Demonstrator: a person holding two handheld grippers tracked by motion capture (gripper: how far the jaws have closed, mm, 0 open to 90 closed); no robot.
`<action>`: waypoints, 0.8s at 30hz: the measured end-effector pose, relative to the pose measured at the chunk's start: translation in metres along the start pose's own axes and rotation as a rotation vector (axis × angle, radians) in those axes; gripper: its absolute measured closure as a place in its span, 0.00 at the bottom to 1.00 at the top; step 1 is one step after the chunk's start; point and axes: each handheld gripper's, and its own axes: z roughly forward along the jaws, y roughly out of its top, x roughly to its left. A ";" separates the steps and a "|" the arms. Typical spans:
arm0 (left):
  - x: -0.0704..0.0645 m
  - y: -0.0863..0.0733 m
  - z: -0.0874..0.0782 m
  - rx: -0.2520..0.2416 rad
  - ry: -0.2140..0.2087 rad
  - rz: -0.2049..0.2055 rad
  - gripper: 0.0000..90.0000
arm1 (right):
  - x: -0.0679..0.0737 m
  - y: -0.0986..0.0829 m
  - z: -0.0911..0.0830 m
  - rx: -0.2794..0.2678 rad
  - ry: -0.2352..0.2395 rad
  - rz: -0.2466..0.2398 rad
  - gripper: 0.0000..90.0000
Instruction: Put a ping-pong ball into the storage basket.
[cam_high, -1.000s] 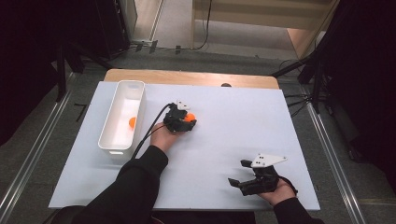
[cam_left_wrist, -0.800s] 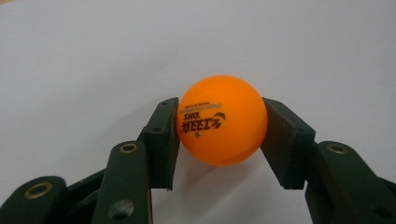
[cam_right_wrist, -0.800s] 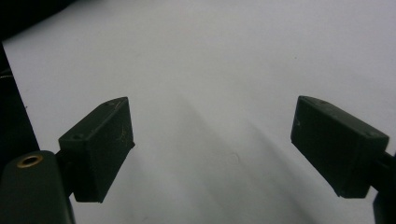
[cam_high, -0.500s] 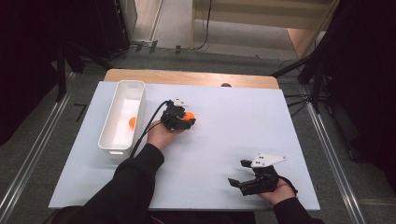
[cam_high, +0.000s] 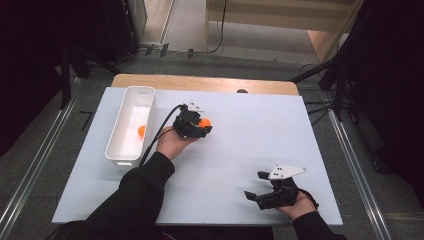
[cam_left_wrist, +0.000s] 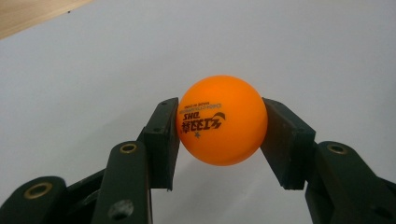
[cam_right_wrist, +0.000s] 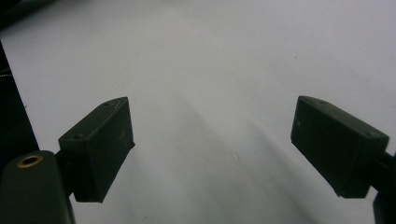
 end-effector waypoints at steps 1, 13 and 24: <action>0.000 0.001 -0.002 -0.004 -0.007 -0.009 0.56 | 0.000 0.000 0.000 -0.002 0.000 -0.002 0.13; -0.002 0.013 -0.021 0.014 -0.032 0.011 0.56 | 0.000 0.000 0.000 -0.002 0.002 -0.003 0.13; 0.001 0.017 -0.033 0.024 -0.047 -0.004 0.56 | 0.000 0.000 0.001 0.000 0.002 -0.009 0.13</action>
